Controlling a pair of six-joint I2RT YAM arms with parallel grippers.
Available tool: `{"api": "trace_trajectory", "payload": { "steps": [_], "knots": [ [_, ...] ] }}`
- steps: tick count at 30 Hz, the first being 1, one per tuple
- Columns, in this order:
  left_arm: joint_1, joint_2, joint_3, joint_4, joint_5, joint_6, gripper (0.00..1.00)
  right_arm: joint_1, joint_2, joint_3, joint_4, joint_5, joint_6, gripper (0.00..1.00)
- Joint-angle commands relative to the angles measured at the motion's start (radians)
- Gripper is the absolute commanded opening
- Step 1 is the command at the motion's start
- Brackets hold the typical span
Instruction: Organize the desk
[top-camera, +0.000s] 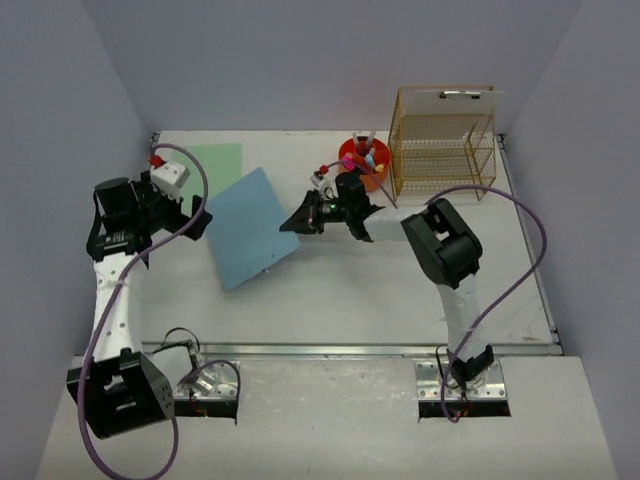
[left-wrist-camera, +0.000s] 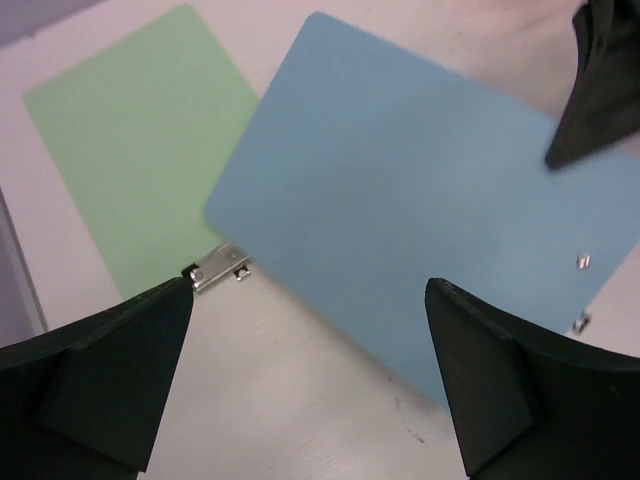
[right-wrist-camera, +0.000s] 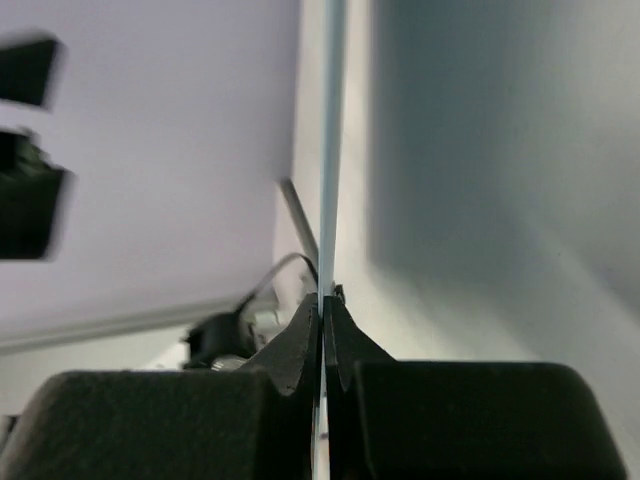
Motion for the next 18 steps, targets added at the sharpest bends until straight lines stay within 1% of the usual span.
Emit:
{"api": "trace_trajectory", "payload": {
  "steps": [1,5,9,14,15,16,18],
  "knots": [
    [0.005,-0.189,-0.03,-0.094,0.166,0.318,1.0,-0.032,-0.131,-0.029,0.137,0.0,0.144,0.0],
    [0.004,-0.337,-0.079,-0.188,0.209,0.509,1.0,-0.046,-0.138,-0.042,0.238,0.041,0.284,0.0],
    [0.005,-0.421,-0.106,-0.316,0.273,0.661,1.0,-0.046,-0.116,-0.022,0.283,0.074,0.389,0.0],
    [0.006,-0.453,-0.115,-0.391,0.325,0.852,1.0,-0.046,-0.121,-0.025,0.307,0.082,0.457,0.0],
    [0.004,-0.456,-0.122,-0.429,0.334,0.901,1.0,-0.046,-0.125,-0.034,0.314,0.085,0.469,0.0],
    [0.006,-0.458,-0.134,-0.456,0.335,0.998,1.0,-0.046,-0.129,-0.039,0.327,0.088,0.498,0.0],
    [0.005,-0.455,-0.143,-0.452,0.33,1.072,1.0,-0.046,-0.139,-0.048,0.337,0.091,0.515,0.0]
  ]
}}
